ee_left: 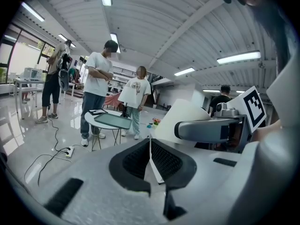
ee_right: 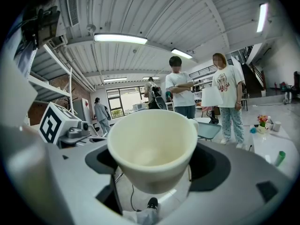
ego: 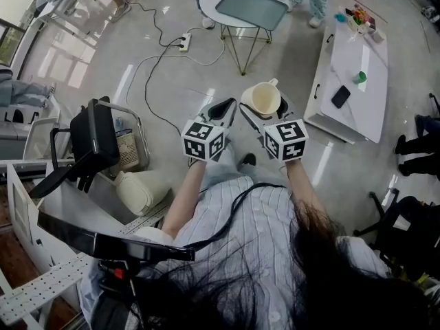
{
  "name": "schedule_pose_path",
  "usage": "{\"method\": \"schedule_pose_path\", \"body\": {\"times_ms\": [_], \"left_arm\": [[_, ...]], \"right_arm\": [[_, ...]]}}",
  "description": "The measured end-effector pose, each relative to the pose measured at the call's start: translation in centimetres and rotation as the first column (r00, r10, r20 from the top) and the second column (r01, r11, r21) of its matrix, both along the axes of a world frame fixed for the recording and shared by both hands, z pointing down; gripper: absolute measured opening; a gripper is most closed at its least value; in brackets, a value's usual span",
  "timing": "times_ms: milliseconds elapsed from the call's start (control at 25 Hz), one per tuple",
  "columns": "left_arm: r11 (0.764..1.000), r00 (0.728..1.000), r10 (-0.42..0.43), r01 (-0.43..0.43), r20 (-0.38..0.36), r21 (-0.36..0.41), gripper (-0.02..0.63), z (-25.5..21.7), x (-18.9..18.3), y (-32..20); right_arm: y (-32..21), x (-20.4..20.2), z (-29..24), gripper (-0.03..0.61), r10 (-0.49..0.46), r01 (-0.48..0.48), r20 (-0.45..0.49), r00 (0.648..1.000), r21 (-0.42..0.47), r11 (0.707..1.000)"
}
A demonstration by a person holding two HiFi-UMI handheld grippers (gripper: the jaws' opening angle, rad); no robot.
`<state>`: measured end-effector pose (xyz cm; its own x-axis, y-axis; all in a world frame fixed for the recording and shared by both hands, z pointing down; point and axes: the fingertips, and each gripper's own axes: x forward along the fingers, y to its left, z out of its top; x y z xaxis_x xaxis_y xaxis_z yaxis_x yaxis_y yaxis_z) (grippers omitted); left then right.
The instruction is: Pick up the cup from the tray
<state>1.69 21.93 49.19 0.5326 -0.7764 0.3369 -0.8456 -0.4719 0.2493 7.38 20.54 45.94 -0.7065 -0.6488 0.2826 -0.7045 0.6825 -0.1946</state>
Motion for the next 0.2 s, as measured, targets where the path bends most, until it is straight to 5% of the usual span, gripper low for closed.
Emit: {"method": "schedule_pose_path", "body": {"times_ms": [200], "left_arm": [[1.0,1.0,0.015,-0.015,-0.005,0.001,0.015,-0.11,0.72,-0.52]], "right_arm": [[-0.53,0.48,-0.13,0.408,0.008,-0.008,-0.002,1.0,-0.003,1.0]]}}
